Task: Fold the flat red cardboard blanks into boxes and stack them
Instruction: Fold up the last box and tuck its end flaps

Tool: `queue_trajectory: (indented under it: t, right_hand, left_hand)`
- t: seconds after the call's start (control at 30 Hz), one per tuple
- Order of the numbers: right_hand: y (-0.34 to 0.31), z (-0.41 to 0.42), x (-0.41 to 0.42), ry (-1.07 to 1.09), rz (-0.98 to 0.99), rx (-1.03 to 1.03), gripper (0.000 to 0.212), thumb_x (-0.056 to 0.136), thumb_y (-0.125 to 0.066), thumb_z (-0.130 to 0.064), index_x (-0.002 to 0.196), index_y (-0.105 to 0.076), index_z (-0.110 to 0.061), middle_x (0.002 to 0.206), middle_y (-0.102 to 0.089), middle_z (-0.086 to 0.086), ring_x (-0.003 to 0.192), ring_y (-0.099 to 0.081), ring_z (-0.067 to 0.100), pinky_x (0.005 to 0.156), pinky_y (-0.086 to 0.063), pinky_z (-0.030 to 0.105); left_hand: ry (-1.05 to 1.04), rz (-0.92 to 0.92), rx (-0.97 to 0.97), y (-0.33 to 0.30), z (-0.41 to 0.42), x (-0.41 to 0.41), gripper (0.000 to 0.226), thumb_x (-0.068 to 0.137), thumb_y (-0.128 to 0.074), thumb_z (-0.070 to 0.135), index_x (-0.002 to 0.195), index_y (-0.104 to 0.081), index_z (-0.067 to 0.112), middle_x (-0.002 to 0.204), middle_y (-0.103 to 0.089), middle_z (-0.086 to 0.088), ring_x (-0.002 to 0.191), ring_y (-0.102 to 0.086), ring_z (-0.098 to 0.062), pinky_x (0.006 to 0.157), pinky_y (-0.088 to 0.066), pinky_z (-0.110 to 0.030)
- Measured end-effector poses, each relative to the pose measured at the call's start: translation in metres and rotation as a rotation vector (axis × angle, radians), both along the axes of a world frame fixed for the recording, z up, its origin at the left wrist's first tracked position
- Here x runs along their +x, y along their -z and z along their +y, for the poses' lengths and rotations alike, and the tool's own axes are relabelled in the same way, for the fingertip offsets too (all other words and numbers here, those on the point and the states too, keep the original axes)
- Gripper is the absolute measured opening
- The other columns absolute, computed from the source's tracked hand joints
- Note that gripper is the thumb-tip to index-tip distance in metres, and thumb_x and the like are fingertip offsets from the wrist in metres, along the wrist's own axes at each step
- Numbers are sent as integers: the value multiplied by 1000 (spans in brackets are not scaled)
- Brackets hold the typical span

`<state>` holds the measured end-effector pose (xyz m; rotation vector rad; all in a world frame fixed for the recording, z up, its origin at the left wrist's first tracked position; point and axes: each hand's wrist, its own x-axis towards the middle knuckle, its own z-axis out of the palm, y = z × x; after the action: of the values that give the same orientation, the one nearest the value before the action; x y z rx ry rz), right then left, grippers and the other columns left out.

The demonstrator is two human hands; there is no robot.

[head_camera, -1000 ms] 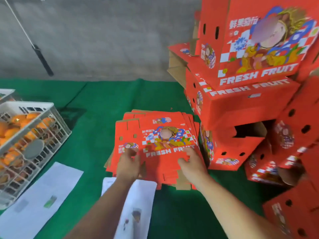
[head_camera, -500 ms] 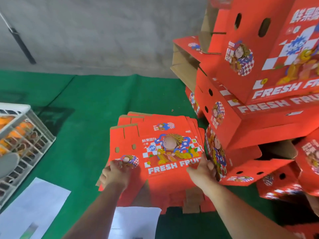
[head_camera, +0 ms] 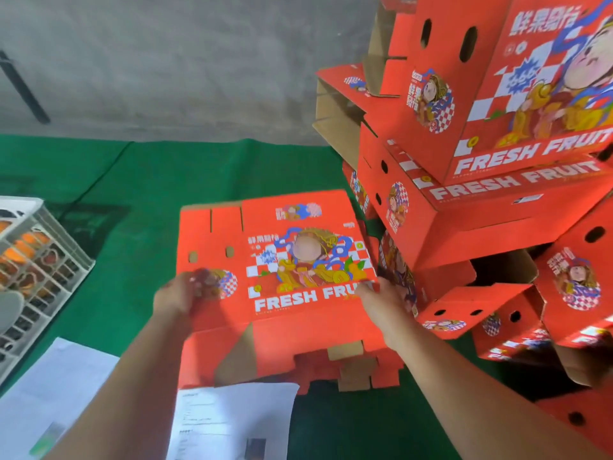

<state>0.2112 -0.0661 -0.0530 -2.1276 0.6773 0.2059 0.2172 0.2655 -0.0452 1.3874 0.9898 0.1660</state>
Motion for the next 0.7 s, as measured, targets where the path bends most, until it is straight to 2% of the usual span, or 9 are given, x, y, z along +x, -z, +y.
queue_trajectory:
  t: [0.07,0.13,0.2,0.3,0.4,0.47,0.57,0.63,0.7]
  right_hand:
    - [-12,9,-5,-60,-54,74,32,94,-63,-36,119,-65,-17,119,-50,8,103,-52,28,93,-44,34]
    - [-23,18,-12,-82,-117,149,20,90,-65,-41,98,-62,-23,111,-49,1,93,-51,20,90,-44,35]
    - [-30,25,-21,-113,-199,191,26,85,-61,-50,90,-63,-24,101,-59,-8,91,-57,15,90,-50,36]
    - [-43,37,-46,-296,-240,217,49,83,-51,-68,107,-71,-30,90,-71,-22,95,-68,3,77,-51,22]
    - [-52,45,-74,-348,-228,255,78,72,-48,-86,133,-57,-38,127,-64,-16,119,-59,12,104,-48,40]
    - [-57,40,-89,-313,-296,307,65,76,-55,-77,128,-59,-37,125,-64,-11,118,-61,16,103,-48,42]
    - [-68,29,-106,-272,-404,350,27,95,-66,-41,120,-62,-31,118,-68,-6,110,-65,16,93,-52,35]
    - [-80,19,-112,-270,-475,371,15,98,-67,-29,112,-63,-32,111,-70,-7,104,-67,15,84,-52,26]
    - [-94,8,-117,-288,-511,395,16,99,-66,-25,114,-64,-30,115,-71,-2,107,-68,17,92,-54,33]
  left_hand:
    - [-114,-164,-73,-15,6,-3,15,71,-62,25,76,-68,12,56,-67,-1,44,-63,-16,52,-51,-29]
    - [-195,-193,18,-24,9,-19,31,70,-60,35,93,-71,17,79,-68,-4,70,-65,-26,69,-54,-36]
    - [-228,-199,115,-30,8,-42,35,82,-57,45,103,-71,20,89,-65,3,87,-59,-24,78,-50,-27]
    - [-70,-203,20,-36,0,-72,54,91,-46,64,101,-75,20,103,-76,-2,99,-68,-26,93,-55,-37]
    - [71,-282,-162,-47,-11,-101,56,95,-44,69,92,-82,28,101,-81,-4,92,-76,-22,78,-59,-39]
    - [166,-382,-340,-58,-19,-115,56,99,-41,68,102,-83,31,113,-79,-8,101,-76,-26,81,-61,-43]
    - [360,-475,-505,-77,-26,-129,68,102,-35,69,142,-64,23,142,-64,-16,132,-60,-41,114,-41,-62]
    - [377,-472,-462,-88,-30,-139,76,97,-39,75,143,-62,19,141,-63,-20,131,-59,-44,115,-39,-64]
    - [351,-505,-378,-96,-35,-148,77,97,-42,73,144,-60,15,141,-63,-21,128,-62,-43,109,-46,-62]
